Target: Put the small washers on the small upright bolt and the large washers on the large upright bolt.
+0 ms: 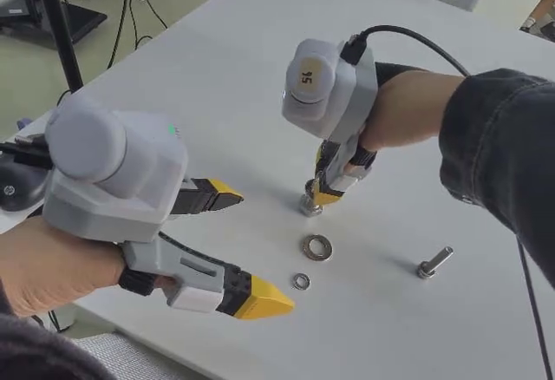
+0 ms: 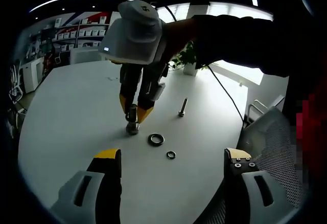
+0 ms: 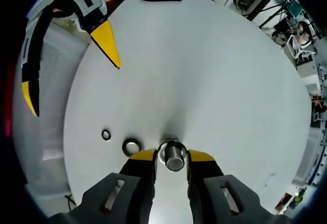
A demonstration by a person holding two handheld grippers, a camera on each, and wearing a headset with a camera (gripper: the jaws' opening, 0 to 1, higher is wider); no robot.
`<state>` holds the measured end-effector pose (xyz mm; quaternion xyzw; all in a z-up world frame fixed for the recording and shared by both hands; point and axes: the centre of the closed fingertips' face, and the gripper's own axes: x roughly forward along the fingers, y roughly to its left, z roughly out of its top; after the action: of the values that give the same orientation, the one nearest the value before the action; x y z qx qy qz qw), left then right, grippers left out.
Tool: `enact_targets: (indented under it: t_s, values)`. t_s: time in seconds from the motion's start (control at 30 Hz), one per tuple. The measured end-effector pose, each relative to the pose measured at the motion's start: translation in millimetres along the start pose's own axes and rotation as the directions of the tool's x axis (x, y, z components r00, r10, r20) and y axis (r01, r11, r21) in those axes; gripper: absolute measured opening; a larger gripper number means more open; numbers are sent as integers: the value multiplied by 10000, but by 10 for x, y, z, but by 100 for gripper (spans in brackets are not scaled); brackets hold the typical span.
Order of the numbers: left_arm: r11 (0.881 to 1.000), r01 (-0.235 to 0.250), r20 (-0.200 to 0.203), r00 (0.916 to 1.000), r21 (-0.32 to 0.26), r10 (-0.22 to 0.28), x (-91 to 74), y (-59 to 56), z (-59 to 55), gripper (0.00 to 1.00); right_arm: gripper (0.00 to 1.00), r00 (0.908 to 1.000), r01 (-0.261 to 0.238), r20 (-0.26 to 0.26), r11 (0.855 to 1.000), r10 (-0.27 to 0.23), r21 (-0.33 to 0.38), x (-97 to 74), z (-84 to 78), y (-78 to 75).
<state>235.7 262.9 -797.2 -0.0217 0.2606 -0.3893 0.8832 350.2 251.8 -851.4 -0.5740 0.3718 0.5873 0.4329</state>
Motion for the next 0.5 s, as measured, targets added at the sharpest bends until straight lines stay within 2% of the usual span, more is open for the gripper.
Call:
enact_targets:
  t_s: [0.27, 0.5]
  values:
    - [10000, 26, -68, 10000, -43, -27, 3, -2, -22, 82, 24, 9999, -131, 84, 9998, 130, 135, 44, 19, 21]
    - [10000, 24, -99, 9999, -66, -25, 1, -4, -40, 82, 24, 9996, -254, 152, 9994, 250, 244, 148, 13, 15]
